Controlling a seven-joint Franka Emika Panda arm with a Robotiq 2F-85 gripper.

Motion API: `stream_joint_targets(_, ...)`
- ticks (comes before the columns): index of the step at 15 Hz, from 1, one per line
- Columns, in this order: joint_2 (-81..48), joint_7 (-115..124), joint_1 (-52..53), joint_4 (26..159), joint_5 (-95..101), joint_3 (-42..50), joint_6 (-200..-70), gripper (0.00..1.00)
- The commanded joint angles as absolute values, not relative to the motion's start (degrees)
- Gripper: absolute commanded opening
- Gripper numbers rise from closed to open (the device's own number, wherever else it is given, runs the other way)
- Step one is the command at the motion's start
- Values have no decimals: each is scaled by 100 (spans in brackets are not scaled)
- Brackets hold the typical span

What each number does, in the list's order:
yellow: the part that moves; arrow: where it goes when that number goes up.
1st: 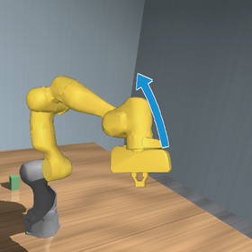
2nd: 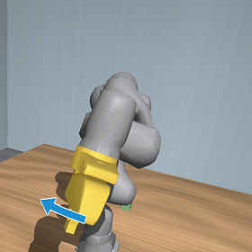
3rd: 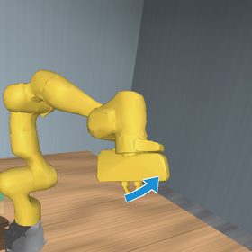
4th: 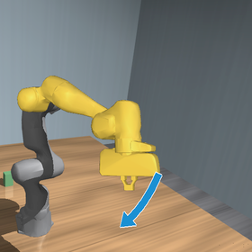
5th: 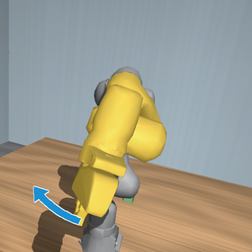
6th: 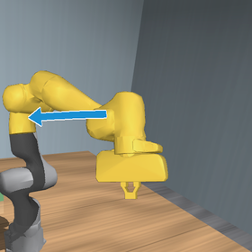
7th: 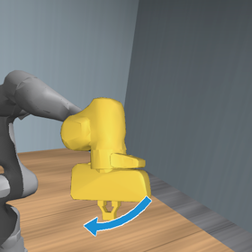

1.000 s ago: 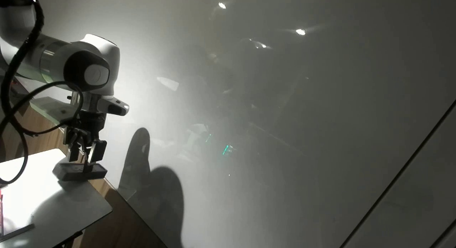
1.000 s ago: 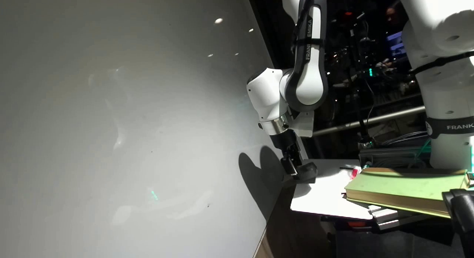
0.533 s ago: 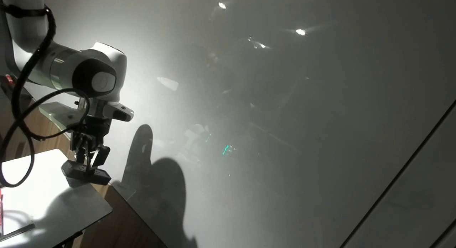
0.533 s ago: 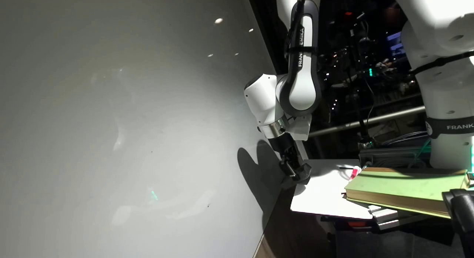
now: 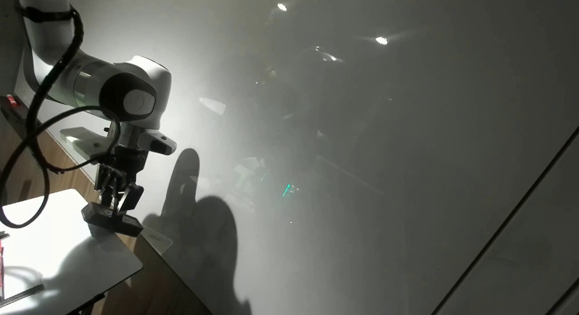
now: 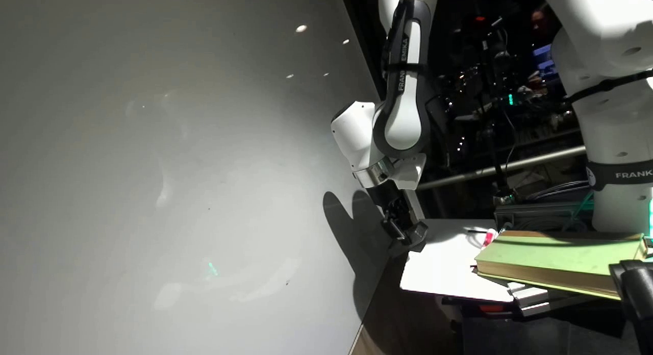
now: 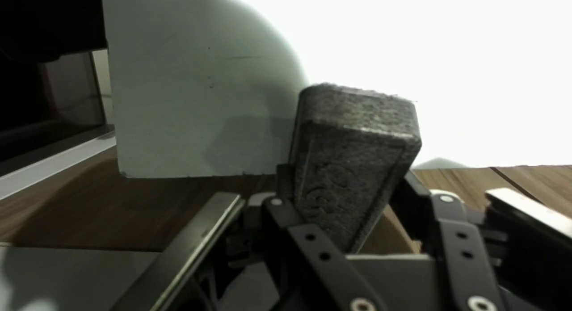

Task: Erase the drawing on the whiteboard

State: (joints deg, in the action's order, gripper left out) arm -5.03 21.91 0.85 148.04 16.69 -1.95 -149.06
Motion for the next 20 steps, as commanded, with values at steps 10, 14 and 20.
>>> stream_joint_targets(10,1580,1002,287,15841,865,-413,-15044,30)
stream_joint_targets(14,1345,996,180,15831,989,-463,-15225,30)
stream_joint_targets(20,838,1012,104,15883,1149,-469,-15459,30)
